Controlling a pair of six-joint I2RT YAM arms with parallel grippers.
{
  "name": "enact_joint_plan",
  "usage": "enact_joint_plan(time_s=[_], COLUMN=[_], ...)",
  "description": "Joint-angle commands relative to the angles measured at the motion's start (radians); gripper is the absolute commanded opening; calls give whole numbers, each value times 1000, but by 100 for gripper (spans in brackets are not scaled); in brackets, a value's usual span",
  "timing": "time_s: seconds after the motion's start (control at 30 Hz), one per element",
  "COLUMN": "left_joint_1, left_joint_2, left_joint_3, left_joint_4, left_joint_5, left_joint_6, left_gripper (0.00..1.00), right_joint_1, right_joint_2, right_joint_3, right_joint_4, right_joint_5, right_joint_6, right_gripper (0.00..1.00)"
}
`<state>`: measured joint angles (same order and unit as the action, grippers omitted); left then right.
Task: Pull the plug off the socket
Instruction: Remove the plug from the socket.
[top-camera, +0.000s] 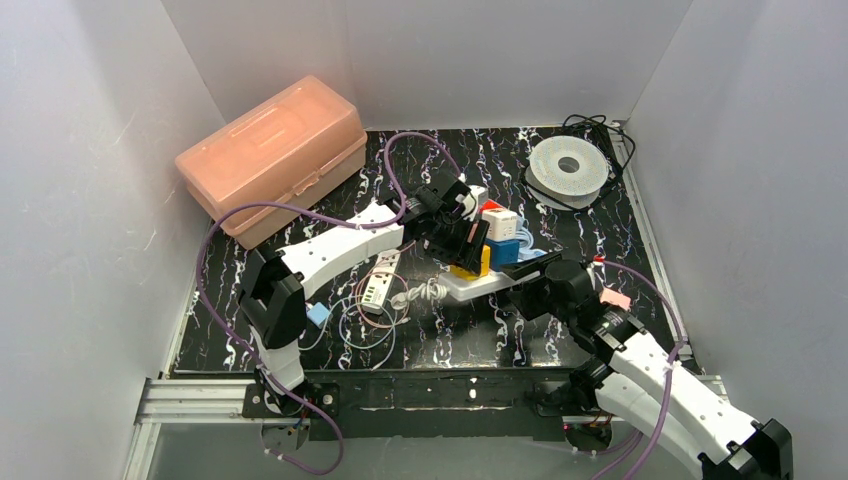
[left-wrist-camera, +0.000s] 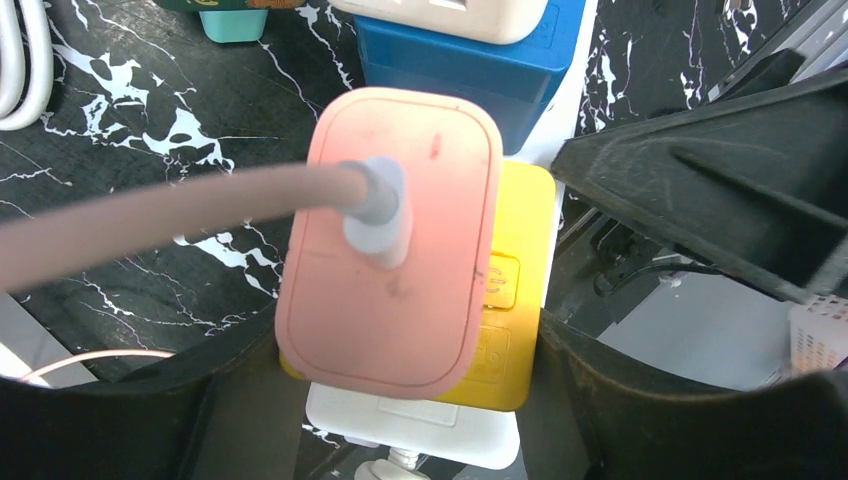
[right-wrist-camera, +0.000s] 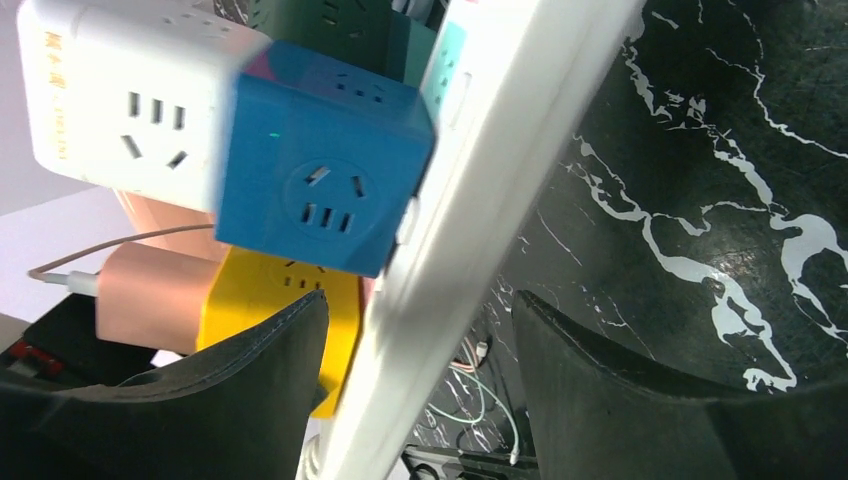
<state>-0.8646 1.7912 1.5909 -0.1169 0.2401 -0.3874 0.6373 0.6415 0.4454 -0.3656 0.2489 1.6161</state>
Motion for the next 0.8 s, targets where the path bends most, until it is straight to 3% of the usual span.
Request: enact_joint_plan(time_s=[0.0, 0.3, 0.53, 0.77], left_joint_1=[41, 41, 41, 40], left_joint_2=[-58, -56, -56, -52], left_joint_3=[62, 62, 41, 47], left_joint_4=[-64, -72, -66, -46], left_joint_5=[-68, -67, -59, -64], left_joint_6=[-61, -74, -98, -116], left_gripper=[0, 0, 0, 0], right_joint_1=[15, 38, 57, 77], right_joint_2=[22, 158, 191, 257], right_joint_3=[-26, 36, 22, 60], right_joint_4=[96, 185, 246, 266], right_joint_5=[-20, -12, -3, 3], right_joint_6=[46, 37, 48, 13], right_gripper=[75, 69, 52, 44])
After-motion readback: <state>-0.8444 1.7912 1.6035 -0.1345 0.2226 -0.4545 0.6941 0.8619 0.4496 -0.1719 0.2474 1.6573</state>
